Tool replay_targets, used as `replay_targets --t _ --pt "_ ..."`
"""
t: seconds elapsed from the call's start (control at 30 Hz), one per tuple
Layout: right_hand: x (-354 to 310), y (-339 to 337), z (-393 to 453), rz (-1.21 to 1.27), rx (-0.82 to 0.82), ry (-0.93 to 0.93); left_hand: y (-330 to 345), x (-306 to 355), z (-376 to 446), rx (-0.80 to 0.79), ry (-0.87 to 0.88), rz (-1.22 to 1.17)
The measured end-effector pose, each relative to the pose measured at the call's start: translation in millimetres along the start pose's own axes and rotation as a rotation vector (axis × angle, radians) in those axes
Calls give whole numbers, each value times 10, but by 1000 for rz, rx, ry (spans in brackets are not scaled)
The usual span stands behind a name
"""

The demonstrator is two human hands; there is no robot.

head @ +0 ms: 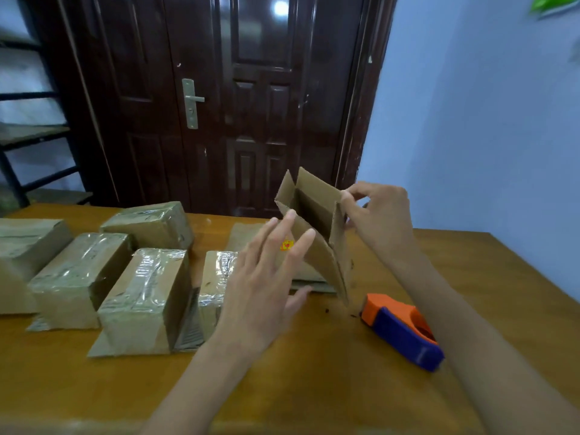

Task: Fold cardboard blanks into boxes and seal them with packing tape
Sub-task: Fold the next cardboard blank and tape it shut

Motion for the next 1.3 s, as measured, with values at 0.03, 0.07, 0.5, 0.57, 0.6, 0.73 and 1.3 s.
replay_targets --t 0.03,0.07,0.5,0.57,0.6,0.73,1.3 --pt "-5 -78 -95 51 -3 48 -44 60 53 -5 -7 -65" --pt "-13 -146 -218 107 -10 103 -66 116 92 -28 -11 -134" --pt "43 -422 -1624 280 84 460 86 546 -397 -370 61 -340" --pt "63 -491 -1585 198 75 383 73 442 -335 -347 46 -312" --pt "80 -516 -1560 165 64 345 65 385 -304 -341 29 -317" --pt "73 -566 -1455 47 -15 177 87 352 -261 -371 24 -325" --pt "-256 -27 -938 -328 -886 -209 264 504 -235 -317 -25 -298"
Point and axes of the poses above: each hand's wrist, its own z-axis towards the middle knuckle, its own y-axis out of the palm, x = y × z, the point moved 9 cm from there along z, towards the middle knuckle, and after that the axes turned 13 degrees about -y, right-handed, at the moved point
